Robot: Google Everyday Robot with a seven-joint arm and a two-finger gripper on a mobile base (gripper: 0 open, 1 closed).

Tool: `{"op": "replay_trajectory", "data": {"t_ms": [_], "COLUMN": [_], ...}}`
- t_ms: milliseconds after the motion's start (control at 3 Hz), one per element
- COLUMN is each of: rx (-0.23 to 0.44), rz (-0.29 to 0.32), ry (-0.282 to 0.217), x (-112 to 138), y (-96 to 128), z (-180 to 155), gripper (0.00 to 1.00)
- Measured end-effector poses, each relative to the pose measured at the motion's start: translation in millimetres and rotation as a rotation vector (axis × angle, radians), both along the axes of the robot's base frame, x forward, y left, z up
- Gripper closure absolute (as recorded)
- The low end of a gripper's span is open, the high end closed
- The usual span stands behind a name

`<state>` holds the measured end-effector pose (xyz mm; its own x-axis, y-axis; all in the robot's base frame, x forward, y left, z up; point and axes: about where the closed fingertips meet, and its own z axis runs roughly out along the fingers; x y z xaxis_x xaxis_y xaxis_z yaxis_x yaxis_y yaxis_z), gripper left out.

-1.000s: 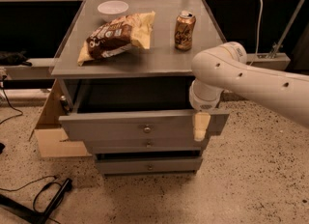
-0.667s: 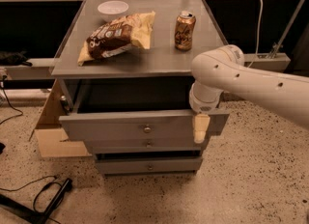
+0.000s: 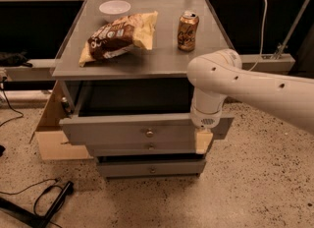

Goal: Open top drawer

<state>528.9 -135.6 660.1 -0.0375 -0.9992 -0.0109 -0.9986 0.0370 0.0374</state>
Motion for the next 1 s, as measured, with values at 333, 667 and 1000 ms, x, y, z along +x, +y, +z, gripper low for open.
{"op": "replay_trajectory", "data": {"t_ms": [333, 667, 1000], "rx": [-0.002, -0.002, -0.002], "rz": [0.000, 0.000, 0.000], "ry": [0.009, 0.009, 0.009], "x": [-1.5, -1.5, 0.6], "y": [0.5, 0.5, 1.0], "z": [4.5, 11.5, 16.1], "gripper": [0.63, 0.86, 1.00]}}
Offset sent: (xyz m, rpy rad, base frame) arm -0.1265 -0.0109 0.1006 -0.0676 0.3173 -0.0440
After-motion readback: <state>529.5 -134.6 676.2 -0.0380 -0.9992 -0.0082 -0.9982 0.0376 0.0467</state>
